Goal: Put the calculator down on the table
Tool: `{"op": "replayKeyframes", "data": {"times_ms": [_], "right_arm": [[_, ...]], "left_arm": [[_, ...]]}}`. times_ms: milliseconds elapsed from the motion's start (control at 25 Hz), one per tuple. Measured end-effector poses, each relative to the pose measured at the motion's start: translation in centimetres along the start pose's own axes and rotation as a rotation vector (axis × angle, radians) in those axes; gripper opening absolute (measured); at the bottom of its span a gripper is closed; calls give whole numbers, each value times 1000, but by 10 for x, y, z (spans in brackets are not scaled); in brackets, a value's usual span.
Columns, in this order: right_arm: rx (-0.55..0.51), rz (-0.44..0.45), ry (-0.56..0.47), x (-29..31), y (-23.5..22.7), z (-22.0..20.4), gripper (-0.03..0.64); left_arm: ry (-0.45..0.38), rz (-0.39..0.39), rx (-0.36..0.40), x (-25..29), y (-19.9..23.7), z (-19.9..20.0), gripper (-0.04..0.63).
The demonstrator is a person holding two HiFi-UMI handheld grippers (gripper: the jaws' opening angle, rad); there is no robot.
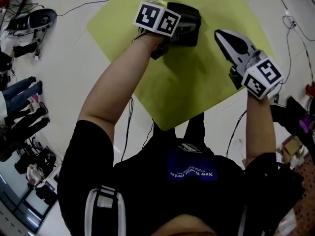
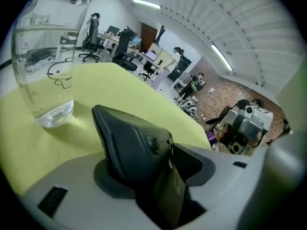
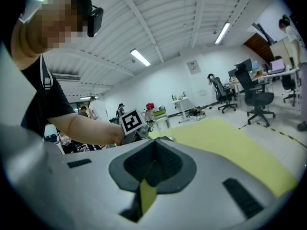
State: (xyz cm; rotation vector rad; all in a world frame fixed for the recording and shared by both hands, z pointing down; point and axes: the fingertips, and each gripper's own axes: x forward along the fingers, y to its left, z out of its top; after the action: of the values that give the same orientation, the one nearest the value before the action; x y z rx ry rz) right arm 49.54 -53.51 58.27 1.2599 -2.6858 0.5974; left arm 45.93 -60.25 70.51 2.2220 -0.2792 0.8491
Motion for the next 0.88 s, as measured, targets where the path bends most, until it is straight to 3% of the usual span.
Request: {"op": "replayKeyframes", "data": {"times_ms": [160,360,600,760,880], "right_arm": [[0,2,-10,-8,-3,7,-14],[-9,3,-11,-23,-3,9,-12],[-6,-7,-17,-36,-3,7,-14],[-2,-10,-18,-42,-2,3,-12],[14,-4,-31,-39,5,8,-12]], "left_arm": [[23,114,47,-3,10,9,290],[-49,106,47,-14,8,16,295],[-78,162,27,-30,27,10,295],[-14,121,88,-18,17,4,296],[17,30,53,-11,2,2,296]]}}
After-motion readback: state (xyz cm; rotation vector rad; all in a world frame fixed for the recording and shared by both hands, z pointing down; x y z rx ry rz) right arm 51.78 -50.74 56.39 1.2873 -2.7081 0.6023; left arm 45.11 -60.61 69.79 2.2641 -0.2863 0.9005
